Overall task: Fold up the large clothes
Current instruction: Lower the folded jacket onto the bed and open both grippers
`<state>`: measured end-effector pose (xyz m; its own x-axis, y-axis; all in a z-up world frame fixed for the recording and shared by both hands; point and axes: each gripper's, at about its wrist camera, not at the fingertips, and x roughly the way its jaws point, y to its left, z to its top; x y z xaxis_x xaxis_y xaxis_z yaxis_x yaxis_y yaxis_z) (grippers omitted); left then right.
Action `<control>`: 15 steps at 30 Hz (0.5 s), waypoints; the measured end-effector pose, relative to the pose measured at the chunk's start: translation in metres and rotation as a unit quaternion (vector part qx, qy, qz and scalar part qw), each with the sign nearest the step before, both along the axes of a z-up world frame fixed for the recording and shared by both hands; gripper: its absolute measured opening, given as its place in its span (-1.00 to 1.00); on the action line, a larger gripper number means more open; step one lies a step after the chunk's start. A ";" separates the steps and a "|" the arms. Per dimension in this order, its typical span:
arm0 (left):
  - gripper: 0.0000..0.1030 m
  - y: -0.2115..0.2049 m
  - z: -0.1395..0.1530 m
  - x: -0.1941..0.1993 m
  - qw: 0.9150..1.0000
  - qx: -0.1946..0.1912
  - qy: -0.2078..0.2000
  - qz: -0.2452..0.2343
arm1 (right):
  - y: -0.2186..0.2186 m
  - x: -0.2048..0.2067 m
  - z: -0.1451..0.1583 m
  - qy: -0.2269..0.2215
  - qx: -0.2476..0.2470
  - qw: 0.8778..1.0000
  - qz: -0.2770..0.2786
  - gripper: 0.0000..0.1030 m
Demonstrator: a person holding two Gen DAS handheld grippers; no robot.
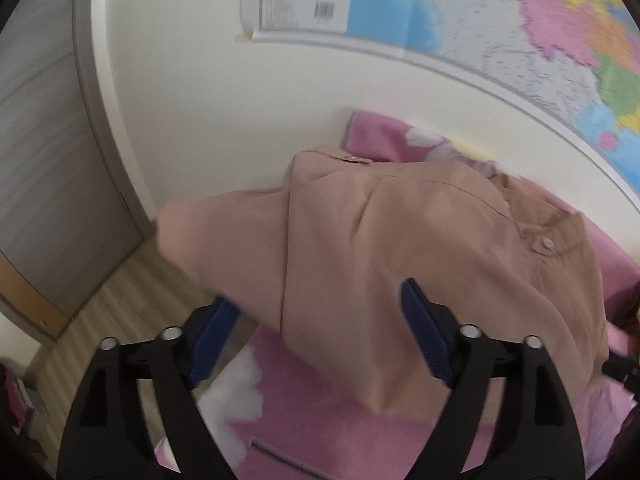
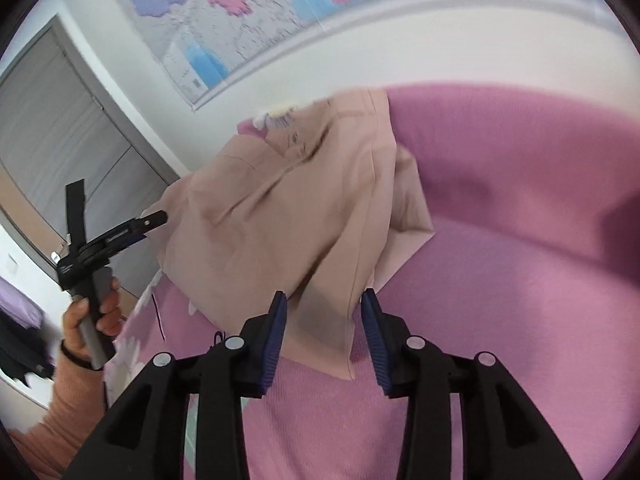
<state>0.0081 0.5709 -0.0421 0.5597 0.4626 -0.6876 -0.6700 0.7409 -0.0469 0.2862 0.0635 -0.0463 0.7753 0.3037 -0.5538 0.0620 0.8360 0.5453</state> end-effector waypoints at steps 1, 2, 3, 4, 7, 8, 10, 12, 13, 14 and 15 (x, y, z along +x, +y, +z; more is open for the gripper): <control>0.83 -0.007 0.003 -0.004 1.000 0.010 -0.003 0.000 | 0.001 -0.004 0.004 -0.004 -0.016 1.000 -0.003 -0.21; 0.86 -0.018 0.006 -0.006 1.000 0.029 -0.005 -0.001 | 0.005 -0.008 0.011 -0.017 -0.036 0.999 -0.007 -0.15; 0.87 -0.028 0.008 -0.009 0.999 0.042 -0.006 -0.005 | 0.009 -0.009 0.016 -0.024 -0.049 0.998 -0.009 -0.13; 0.90 -0.034 0.009 -0.010 0.999 0.048 -0.008 -0.009 | 0.014 -0.010 0.023 -0.032 -0.071 0.997 -0.012 -0.06; 0.89 -0.057 0.008 -0.007 0.998 0.052 -0.012 -0.024 | 0.028 -0.009 0.030 -0.048 -0.110 0.993 -0.006 0.01; 0.89 -0.066 0.006 -0.005 0.998 0.050 -0.011 -0.033 | 0.034 -0.005 0.031 -0.049 -0.121 0.991 0.000 0.01; 0.89 -0.079 0.001 0.002 0.998 0.053 -0.005 -0.043 | 0.041 0.003 0.031 -0.048 -0.126 0.991 0.004 0.01; 0.89 -0.092 -0.004 0.008 0.997 0.057 0.004 -0.053 | 0.046 0.010 0.029 -0.044 -0.124 0.991 0.013 0.01; 0.89 -0.096 -0.006 0.010 0.997 0.054 0.004 -0.056 | 0.050 0.018 0.027 -0.041 -0.128 0.991 0.013 0.01; 0.89 -0.100 -0.007 0.012 0.997 0.050 0.004 -0.056 | 0.052 0.024 0.023 -0.037 -0.132 0.990 0.017 0.01; 0.89 -0.101 -0.008 0.016 0.997 0.047 0.004 -0.056 | 0.054 0.029 0.020 -0.030 -0.133 0.990 0.019 0.01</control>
<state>0.0237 0.4699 -0.0504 0.6060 0.4605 -0.6486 -0.5826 0.8121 0.0323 0.3151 0.1175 -0.0261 0.8003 0.1824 -0.5712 0.0023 0.9517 0.3071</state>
